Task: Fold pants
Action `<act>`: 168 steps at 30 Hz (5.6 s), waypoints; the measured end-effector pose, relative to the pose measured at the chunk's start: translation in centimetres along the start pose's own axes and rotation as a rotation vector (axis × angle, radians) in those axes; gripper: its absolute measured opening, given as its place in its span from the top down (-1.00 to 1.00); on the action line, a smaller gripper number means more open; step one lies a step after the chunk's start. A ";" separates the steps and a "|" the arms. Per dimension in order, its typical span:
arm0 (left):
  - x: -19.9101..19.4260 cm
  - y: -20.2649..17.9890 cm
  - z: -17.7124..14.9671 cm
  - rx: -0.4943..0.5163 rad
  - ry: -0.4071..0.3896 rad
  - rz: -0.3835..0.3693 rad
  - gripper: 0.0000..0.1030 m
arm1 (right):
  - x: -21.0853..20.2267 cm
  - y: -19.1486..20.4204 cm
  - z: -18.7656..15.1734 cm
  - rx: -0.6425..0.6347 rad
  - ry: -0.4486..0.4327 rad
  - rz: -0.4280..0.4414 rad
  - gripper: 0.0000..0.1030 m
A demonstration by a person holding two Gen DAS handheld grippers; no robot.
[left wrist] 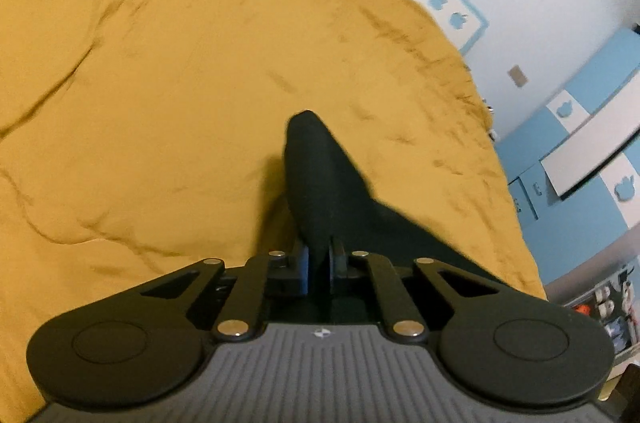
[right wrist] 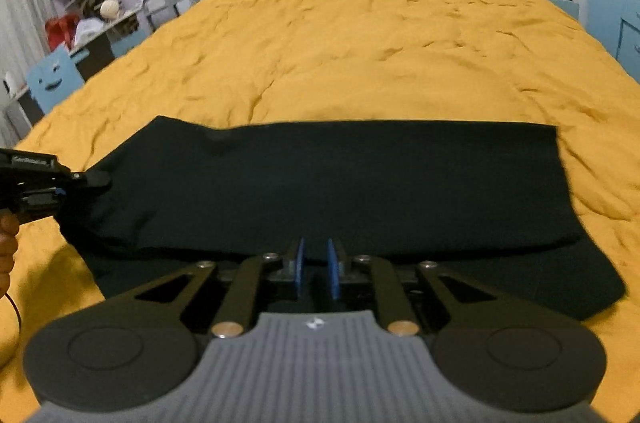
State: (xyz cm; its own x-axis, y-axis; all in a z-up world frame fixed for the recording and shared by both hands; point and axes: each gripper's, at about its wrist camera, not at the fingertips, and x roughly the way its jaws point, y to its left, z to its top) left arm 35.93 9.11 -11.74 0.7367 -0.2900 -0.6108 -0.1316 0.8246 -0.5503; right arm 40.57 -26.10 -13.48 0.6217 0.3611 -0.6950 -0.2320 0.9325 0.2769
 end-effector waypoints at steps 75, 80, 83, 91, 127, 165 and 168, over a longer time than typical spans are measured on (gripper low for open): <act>4.3 -7.5 -3.5 0.174 0.184 0.060 0.48 | -1.2 -12.4 12.6 0.182 0.236 0.126 0.97; 4.2 -7.7 -3.9 0.174 0.180 0.072 0.49 | -2.7 -15.4 12.2 0.206 0.201 0.085 0.97; 4.3 -8.0 -4.0 0.176 0.187 0.063 0.52 | -3.1 -16.1 12.2 0.209 0.209 0.054 0.97; 5.4 -9.3 -4.9 0.190 0.214 0.021 0.63 | -0.6 -18.7 10.1 0.232 0.257 -0.043 0.97; 14.1 -16.8 -2.2 0.443 0.139 0.086 0.96 | -0.3 -19.1 8.3 0.215 -0.011 -0.141 0.75; 4.6 -13.8 -15.1 0.459 0.392 0.120 0.97 | -6.8 -17.6 -3.5 0.338 0.006 -0.134 0.80; 3.3 -13.9 -14.7 0.480 0.403 0.123 0.96 | -8.3 -17.6 -2.9 0.306 0.008 -0.136 0.60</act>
State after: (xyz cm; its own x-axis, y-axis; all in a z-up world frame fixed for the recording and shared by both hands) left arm 30.46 -10.39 -14.46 0.4159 -0.2625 -0.8707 0.1818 0.9621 -0.2032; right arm 37.36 -45.44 -14.52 0.6251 0.2349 -0.7443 0.0888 0.9260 0.3669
